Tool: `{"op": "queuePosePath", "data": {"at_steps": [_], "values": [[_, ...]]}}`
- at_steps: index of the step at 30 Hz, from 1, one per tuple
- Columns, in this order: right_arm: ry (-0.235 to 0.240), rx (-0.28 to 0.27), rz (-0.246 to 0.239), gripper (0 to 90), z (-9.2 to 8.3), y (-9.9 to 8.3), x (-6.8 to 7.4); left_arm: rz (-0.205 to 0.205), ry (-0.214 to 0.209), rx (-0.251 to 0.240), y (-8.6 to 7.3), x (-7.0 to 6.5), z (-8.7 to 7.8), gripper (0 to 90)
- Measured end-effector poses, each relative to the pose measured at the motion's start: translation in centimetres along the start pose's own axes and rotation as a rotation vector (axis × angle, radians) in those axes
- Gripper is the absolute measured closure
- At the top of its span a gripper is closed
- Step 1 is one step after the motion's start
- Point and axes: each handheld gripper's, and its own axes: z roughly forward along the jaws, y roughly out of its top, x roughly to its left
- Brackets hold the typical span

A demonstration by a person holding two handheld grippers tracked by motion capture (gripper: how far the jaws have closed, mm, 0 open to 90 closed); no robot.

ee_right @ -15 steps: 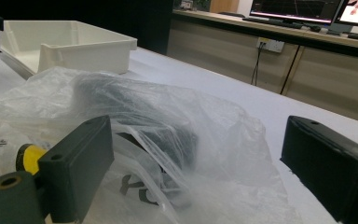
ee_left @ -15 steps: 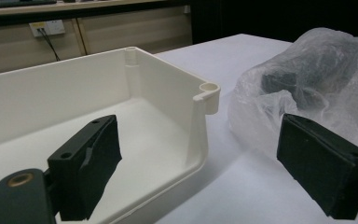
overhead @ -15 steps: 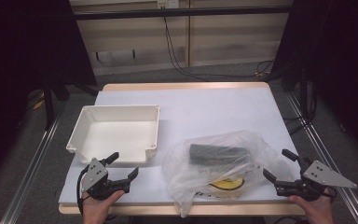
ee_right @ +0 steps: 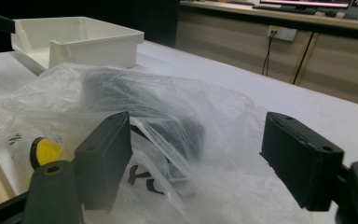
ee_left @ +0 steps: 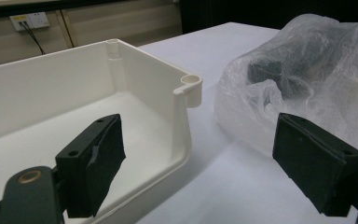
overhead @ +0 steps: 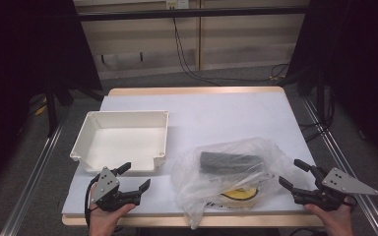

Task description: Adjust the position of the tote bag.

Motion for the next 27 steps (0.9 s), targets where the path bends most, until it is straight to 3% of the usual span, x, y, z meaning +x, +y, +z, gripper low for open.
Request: {"op": "queuePosePath", "data": {"at_steps": [4,6,8,11,17,20,22,24,26,27], "values": [[-0.003,0.016,0.003,26.6,0.1,0.1,0.0,0.002,-0.027,0.012,0.0,-0.3,0.1,21.4],[0.008,0.033,0.008,28.3,0.0,0.2,0.1,0.024,-0.055,0.036,0.1,-0.6,0.3,24.4],[0.016,0.047,0.011,29.0,0.0,0.2,0.1,0.024,-0.054,0.047,0.2,-0.8,0.3,26.4],[0.031,0.069,0.027,32.2,-0.1,0.2,0.0,0.038,-0.097,0.080,0.2,-1.3,0.6,29.1],[0.053,0.103,0.030,35.3,-0.2,0.3,0.0,0.048,-0.137,0.104,0.3,-1.9,0.7,34.6],[0.052,0.113,0.046,37.0,-0.4,0.4,0.0,0.044,-0.171,0.113,0.4,-2.5,0.8,36.8],[0.046,0.129,0.051,38.1,-0.7,0.2,0.2,0.064,-0.225,0.135,0.7,-3.4,1.1,39.7],[0.047,0.144,0.046,39.0,-0.9,-0.1,0.3,0.075,-0.239,0.142,0.7,-3.6,1.2,40.3],[0.045,0.159,0.039,40.3,-1.1,-0.4,0.5,0.081,-0.290,0.159,0.8,-4.5,1.7,42.8],[0.044,0.167,0.039,41.1,-1.2,-0.5,0.5,0.094,-0.296,0.169,0.9,-4.6,1.8,43.5]]}}
